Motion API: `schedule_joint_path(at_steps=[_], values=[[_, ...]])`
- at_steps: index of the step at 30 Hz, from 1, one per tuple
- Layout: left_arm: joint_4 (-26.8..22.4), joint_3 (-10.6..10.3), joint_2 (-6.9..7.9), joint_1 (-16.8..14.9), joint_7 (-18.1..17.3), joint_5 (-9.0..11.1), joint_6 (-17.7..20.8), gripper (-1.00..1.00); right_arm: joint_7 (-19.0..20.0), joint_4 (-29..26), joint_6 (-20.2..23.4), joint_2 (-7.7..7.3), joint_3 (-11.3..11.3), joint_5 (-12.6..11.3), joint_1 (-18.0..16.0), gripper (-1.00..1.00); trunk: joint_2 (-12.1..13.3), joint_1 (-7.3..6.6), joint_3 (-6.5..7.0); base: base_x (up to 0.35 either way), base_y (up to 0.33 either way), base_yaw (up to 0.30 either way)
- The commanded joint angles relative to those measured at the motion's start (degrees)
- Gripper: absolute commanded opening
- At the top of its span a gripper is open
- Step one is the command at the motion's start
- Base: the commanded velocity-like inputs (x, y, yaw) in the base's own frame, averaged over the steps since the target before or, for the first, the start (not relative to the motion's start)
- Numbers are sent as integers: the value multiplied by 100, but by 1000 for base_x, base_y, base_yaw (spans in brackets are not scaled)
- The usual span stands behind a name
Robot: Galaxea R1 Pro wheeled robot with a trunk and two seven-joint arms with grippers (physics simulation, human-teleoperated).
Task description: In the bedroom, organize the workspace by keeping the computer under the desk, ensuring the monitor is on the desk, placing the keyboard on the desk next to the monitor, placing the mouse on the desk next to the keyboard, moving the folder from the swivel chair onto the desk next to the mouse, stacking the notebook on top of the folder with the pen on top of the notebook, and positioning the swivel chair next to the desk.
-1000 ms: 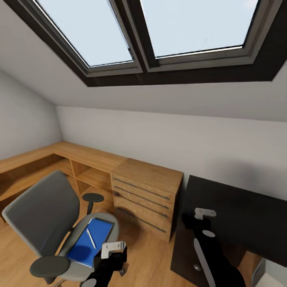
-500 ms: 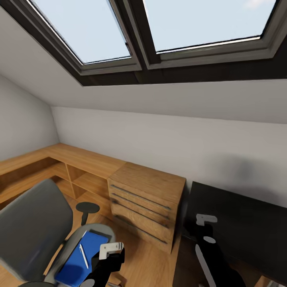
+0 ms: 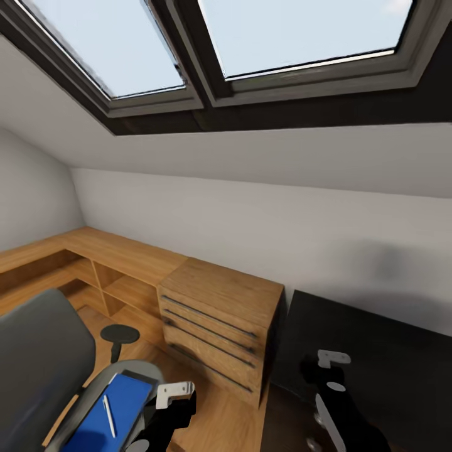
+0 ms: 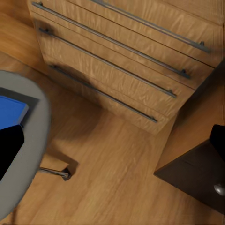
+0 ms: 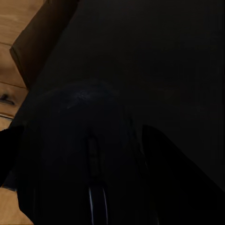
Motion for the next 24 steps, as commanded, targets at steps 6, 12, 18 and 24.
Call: schedule_joint_path(at_steps=[6,12,18,24], values=[[-10,-6,0,1,43,55,20,100,-13,645,-312,-20,9,-43,-281,-100,-3,4,-1,229,-236,0],[-21,-6,0,1,36,70,24,100,4,1452,-765,12,22,-58,-519,-100,-3,4,-1,54,-52,0],[-23,-6,0,1,36,65,22,100,656,1700,-859,29,28,-226,-580,-100,-3,4,-1,4,-4,0],[-27,-6,0,1,37,65,22,100,939,1712,-869,32,40,-412,-585,-100,-3,4,-1,0,0,0]])
